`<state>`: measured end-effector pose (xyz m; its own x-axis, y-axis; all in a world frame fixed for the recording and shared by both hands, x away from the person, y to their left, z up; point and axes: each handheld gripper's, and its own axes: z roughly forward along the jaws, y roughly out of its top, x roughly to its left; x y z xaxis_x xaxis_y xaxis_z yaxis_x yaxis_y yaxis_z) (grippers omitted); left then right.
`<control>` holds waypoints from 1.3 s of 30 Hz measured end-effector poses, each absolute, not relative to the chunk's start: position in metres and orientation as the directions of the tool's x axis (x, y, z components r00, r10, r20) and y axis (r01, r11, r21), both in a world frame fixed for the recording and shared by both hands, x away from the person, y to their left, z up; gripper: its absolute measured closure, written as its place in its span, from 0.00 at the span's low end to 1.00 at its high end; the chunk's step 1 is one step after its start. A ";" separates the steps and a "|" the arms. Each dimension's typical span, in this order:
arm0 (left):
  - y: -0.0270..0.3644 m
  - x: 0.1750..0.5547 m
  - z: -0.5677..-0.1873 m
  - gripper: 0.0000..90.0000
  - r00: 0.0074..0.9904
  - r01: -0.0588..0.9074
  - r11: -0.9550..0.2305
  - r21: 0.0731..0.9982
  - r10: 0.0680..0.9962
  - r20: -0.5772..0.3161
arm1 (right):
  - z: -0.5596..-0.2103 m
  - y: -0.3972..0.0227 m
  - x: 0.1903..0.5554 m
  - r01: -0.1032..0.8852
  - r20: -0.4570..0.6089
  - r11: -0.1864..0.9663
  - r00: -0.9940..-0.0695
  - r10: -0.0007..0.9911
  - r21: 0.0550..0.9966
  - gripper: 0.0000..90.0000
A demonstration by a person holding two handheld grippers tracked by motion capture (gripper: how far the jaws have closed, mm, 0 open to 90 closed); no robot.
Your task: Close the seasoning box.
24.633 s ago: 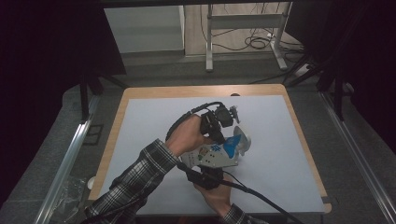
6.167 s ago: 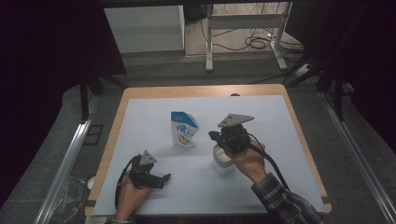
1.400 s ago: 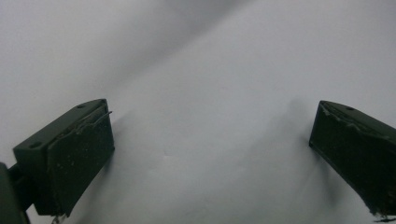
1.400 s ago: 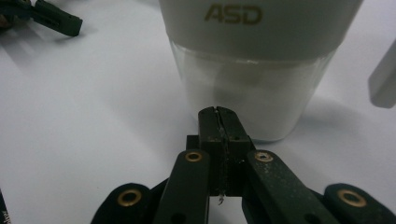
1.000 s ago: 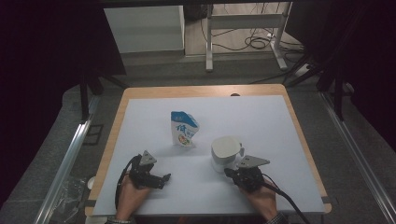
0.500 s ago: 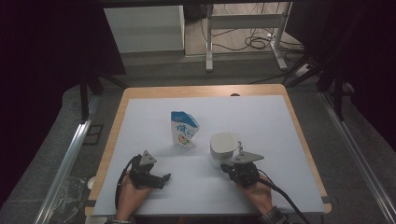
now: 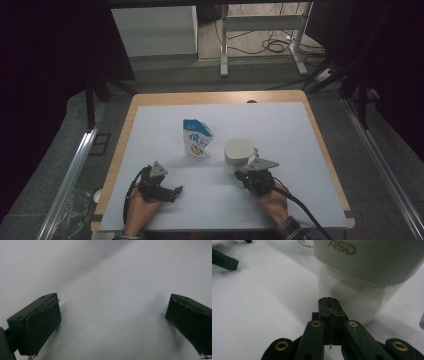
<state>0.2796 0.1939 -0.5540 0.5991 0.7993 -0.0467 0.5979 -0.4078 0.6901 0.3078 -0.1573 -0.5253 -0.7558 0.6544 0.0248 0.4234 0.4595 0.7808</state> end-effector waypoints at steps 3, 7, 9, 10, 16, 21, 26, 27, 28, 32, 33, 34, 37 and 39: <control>0.194 0.280 -0.554 0.00 0.599 0.598 -0.408 0.690 0.799 -0.047 | -0.525 -0.154 0.311 0.424 0.023 0.461 -0.755 0.655 0.779 0.99; 0.194 0.280 -0.554 0.00 0.599 0.598 -0.408 0.690 0.799 -0.047 | -0.526 -0.152 0.314 0.423 0.024 0.458 -0.754 0.656 0.782 0.99; 0.194 0.280 -0.554 0.00 0.599 0.598 -0.408 0.690 0.799 -0.047 | -0.525 -0.152 0.315 0.423 0.023 0.459 -0.754 0.656 0.781 0.99; 0.194 0.280 -0.554 0.00 0.599 0.598 -0.408 0.690 0.799 -0.047 | -0.525 -0.151 0.315 0.423 0.022 0.460 -0.754 0.657 0.781 0.99; 0.194 0.280 -0.554 0.00 0.599 0.598 -0.408 0.690 0.799 -0.047 | -0.525 -0.151 0.316 0.426 0.024 0.462 -0.754 0.656 0.778 0.99; 0.194 0.280 -0.554 0.00 0.599 0.598 -0.408 0.690 0.799 -0.047 | -0.524 -0.152 0.316 0.424 0.019 0.466 -0.755 0.655 0.777 0.99; 0.194 0.279 -0.554 0.00 0.599 0.598 -0.408 0.690 0.799 -0.047 | -0.521 -0.154 0.313 0.418 0.017 0.467 -0.759 0.651 0.779 0.90; 0.194 0.279 -0.554 0.00 0.599 0.598 -0.408 0.690 0.799 -0.047 | -0.520 -0.154 0.313 0.416 0.016 0.467 -0.759 0.651 0.780 0.88; 0.194 0.279 -0.554 0.00 0.599 0.598 -0.408 0.690 0.799 -0.047 | -0.519 -0.155 0.312 0.413 0.012 0.469 -0.760 0.650 0.781 0.85; 0.194 0.279 -0.554 0.00 0.599 0.598 -0.408 0.690 0.799 -0.047 | -0.516 -0.155 0.308 0.397 -0.009 0.486 -0.767 0.642 0.779 0.72; 0.194 0.279 -0.554 0.00 0.599 0.598 -0.408 0.691 0.799 -0.047 | -0.515 -0.156 0.307 0.399 -0.010 0.488 -0.767 0.642 0.777 0.71; 0.194 0.279 -0.554 0.00 0.599 0.597 -0.408 0.691 0.799 -0.046 | -0.515 -0.156 0.307 0.402 -0.012 0.495 -0.766 0.643 0.770 0.70; 0.194 0.279 -0.554 0.00 0.599 0.597 -0.408 0.691 0.799 -0.047 | -0.512 -0.160 0.305 0.400 -0.022 0.497 -0.762 0.648 0.770 0.67; 0.194 0.279 -0.554 0.00 0.599 0.597 -0.407 0.691 0.799 -0.047 | -0.510 -0.164 0.304 0.403 -0.016 0.489 -0.759 0.650 0.773 0.65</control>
